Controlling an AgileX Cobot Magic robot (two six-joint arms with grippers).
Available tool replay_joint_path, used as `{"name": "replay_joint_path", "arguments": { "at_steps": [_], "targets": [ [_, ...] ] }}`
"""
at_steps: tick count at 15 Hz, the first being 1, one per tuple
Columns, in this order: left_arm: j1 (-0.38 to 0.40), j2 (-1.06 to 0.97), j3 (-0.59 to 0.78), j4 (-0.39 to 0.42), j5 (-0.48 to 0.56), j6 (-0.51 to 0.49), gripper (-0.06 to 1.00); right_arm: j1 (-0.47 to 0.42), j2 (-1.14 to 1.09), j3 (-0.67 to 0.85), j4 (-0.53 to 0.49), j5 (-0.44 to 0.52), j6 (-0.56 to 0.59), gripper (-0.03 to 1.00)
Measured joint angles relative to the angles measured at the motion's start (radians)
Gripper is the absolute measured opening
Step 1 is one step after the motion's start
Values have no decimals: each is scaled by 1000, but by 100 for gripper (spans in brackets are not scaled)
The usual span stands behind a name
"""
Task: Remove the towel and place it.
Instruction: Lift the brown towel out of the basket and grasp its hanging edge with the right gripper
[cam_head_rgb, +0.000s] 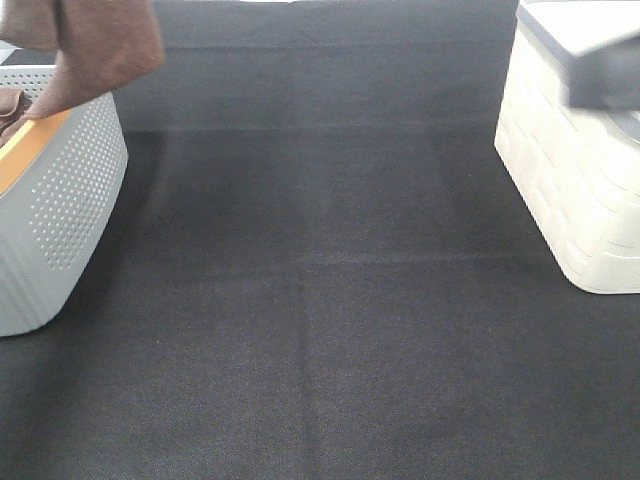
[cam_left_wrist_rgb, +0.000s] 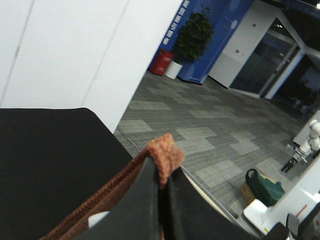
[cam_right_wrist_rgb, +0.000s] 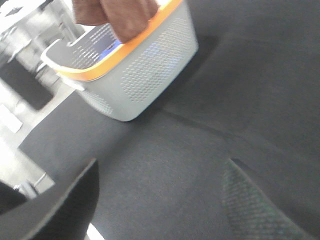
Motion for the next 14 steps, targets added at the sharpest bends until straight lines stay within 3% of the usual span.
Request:
{"name": "replay_joint_path", "arguments": {
  "at_steps": [2,6,8,12,14],
  "targets": [
    [-132,2,0,118,-64,2,0,111,140,-97,-19,-41,-52,66],
    [-295,51,0,271,-113,-72,0,370,305,-185,-200,-215,-47,66],
    [-359,89,0,333,-134,-106,0,469,363,-193,-231,-297,-37,66],
    [-472,125,0,367,-173,-120,0,497,479,-193,-254,-392,-15,66],
    [-487,128,0,369,-176,-122,0,497,508,-193,-254,-417,-12,66]
  ]
}}
